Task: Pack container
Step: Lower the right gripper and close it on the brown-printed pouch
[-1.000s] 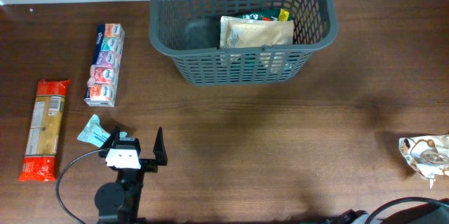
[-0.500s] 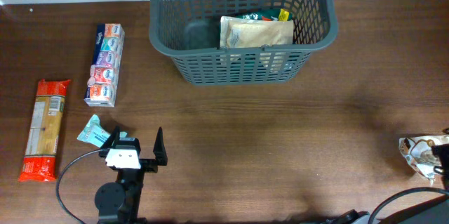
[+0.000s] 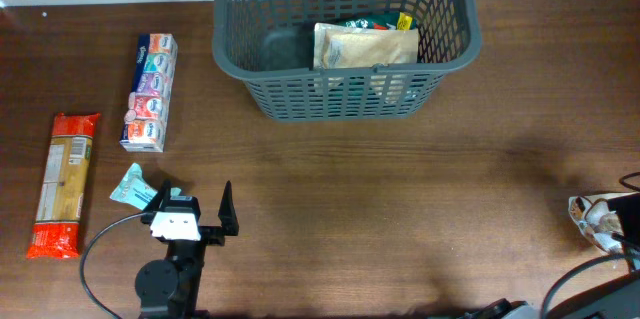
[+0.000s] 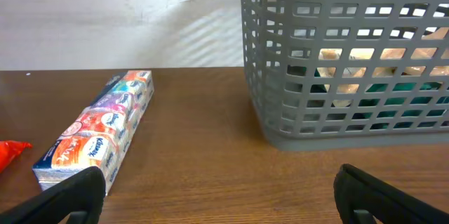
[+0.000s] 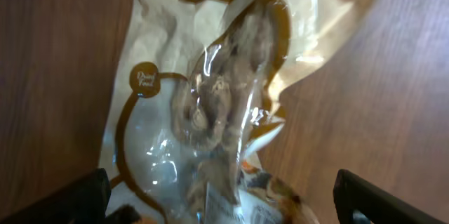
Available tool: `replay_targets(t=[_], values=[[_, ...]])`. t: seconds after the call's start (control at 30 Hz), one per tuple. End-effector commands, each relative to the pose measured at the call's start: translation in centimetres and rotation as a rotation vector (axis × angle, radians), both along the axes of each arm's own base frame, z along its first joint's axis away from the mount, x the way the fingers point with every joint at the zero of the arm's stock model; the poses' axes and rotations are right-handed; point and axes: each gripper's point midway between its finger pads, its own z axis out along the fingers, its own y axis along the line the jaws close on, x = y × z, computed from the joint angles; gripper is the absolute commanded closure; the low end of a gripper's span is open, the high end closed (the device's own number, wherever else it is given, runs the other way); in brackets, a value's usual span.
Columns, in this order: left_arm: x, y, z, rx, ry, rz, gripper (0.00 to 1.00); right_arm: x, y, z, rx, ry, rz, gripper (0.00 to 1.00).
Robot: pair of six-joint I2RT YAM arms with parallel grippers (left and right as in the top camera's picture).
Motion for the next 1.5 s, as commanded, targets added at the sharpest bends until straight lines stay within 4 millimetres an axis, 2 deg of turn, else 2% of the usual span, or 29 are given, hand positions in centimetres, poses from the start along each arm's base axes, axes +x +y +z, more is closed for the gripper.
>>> replay_targets(t=[0.0, 0.23, 0.6, 0.63, 0.7, 0.8, 0.83, 0.87, 1.2, 1.37, 1.47], values=[[0.0, 0.0, -0.1, 0.006, -0.004, -0.003, 0.01, 0.3, 0.5, -1.7, 0.058, -0.007, 0.014, 0.01], [0.0, 0.0, -0.1, 0.006, -0.004, -0.003, 0.01, 0.3, 0.4, -3.4, 0.090, 0.012, 0.006, 0.01], [0.0, 0.0, -0.1, 0.006, -0.004, -0.003, 0.01, 0.3, 0.3, -4.7, 0.113, 0.024, 0.006, 0.02], [0.0, 0.0, -0.1, 0.006, -0.004, -0.003, 0.01, 0.4, 0.3, -4.8, 0.114, 0.025, 0.006, 0.04], [0.0, 0.0, -0.1, 0.006, -0.004, -0.003, 0.01, 0.3, 0.4, -4.9, 0.118, 0.027, 0.006, 0.26], [0.0, 0.0, -0.1, 0.006, -0.004, -0.003, 0.01, 0.3, 0.4, -5.1, 0.125, 0.030, 0.006, 0.78], [0.0, 0.0, -0.1, 0.006, -0.004, -0.003, 0.01, 0.3, 0.4, -5.2, 0.126, 0.031, 0.006, 0.91], [0.0, 0.0, -0.1, 0.006, -0.004, -0.003, 0.01, 0.3, 0.4, -5.2, 0.125, 0.031, 0.006, 0.97], [0.0, 0.0, -0.1, 0.006, -0.004, -0.003, 0.01, 1.0, 0.1, -4.6, 0.120, 0.003, 0.018, 0.97], [0.0, 0.0, -0.1, 0.006, -0.004, -0.003, 0.01, 2.8, -0.8, -2.7, 0.111, -0.070, 0.040, 0.96], [0.0, 0.0, -0.1, 0.006, -0.004, -0.003, 0.01, 4.1, -1.7, -0.7, 0.080, -0.086, 0.067, 0.96]])
